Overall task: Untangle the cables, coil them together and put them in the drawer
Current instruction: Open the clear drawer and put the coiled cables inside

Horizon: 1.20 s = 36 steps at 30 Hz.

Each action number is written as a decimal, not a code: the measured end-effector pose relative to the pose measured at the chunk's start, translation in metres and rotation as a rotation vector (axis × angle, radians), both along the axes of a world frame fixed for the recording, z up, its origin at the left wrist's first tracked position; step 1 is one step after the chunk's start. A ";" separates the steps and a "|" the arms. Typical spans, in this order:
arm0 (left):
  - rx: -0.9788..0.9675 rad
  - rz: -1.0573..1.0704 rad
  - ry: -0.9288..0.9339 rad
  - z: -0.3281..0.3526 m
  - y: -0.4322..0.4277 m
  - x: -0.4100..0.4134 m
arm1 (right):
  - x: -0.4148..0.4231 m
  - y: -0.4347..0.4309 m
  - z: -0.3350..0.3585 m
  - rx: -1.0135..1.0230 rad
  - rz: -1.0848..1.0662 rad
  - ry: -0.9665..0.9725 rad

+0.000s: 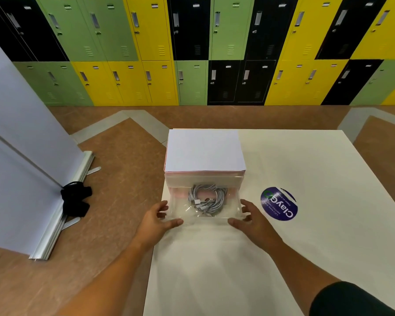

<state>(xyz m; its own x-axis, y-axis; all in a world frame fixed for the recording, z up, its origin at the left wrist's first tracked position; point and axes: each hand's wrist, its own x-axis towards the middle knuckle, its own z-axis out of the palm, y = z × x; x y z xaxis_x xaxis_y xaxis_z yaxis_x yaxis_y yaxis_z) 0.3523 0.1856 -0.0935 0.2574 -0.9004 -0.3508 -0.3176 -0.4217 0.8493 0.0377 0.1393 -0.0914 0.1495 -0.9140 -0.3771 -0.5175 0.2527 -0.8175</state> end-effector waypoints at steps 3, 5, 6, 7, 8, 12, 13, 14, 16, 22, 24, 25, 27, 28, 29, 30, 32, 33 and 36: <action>0.006 -0.048 -0.052 -0.008 -0.001 0.005 | 0.000 -0.001 -0.003 -0.045 0.050 0.072; -0.033 -0.030 -0.043 -0.006 -0.006 0.003 | 0.004 -0.007 0.001 -0.058 0.000 0.043; -0.057 -0.006 -0.035 -0.003 -0.010 0.001 | 0.006 -0.010 0.003 -0.065 -0.029 0.028; -0.080 0.022 -0.031 0.001 -0.013 -0.001 | 0.007 -0.012 0.005 -0.073 -0.052 0.020; -0.096 0.039 -0.035 0.004 -0.016 -0.002 | 0.007 -0.015 0.006 -0.081 -0.071 0.011; -0.116 0.054 -0.063 0.008 -0.028 -0.002 | 0.011 -0.026 0.009 -0.093 -0.116 0.002; -0.119 0.067 -0.061 0.008 -0.030 -0.003 | 0.012 -0.028 0.009 -0.093 -0.137 -0.005; -0.122 0.076 -0.062 0.008 -0.033 -0.003 | 0.014 -0.031 0.008 -0.096 -0.157 -0.016; -0.121 0.076 -0.087 0.009 -0.039 -0.003 | 0.016 -0.036 0.008 -0.089 -0.179 -0.025; -0.096 0.053 -0.161 0.003 -0.052 0.004 | 0.023 -0.050 0.009 -0.060 -0.148 -0.021; -0.100 0.052 -0.177 0.003 -0.056 0.005 | 0.024 -0.055 0.010 -0.076 -0.144 -0.028; -0.097 0.050 -0.179 0.002 -0.059 0.006 | 0.025 -0.058 0.009 -0.083 -0.139 -0.029; -0.100 0.052 -0.178 0.002 -0.064 0.006 | 0.024 -0.065 0.007 -0.092 -0.128 -0.041; -0.102 0.056 -0.176 0.002 -0.067 0.005 | 0.024 -0.068 0.005 -0.094 -0.127 -0.049; -0.106 0.062 -0.173 0.002 -0.068 0.004 | 0.025 -0.071 0.005 -0.095 -0.129 -0.056; -0.112 0.065 -0.171 0.003 -0.070 0.003 | 0.025 -0.073 0.005 -0.093 -0.133 -0.062; -0.122 0.073 -0.165 0.003 -0.074 0.001 | 0.026 -0.076 0.005 -0.094 -0.133 -0.066; -0.127 0.078 -0.162 0.004 -0.076 0.001 | 0.027 -0.077 0.007 -0.095 -0.130 -0.064; -0.140 0.075 -0.172 0.005 -0.078 0.002 | 0.027 -0.078 0.010 -0.105 -0.140 -0.053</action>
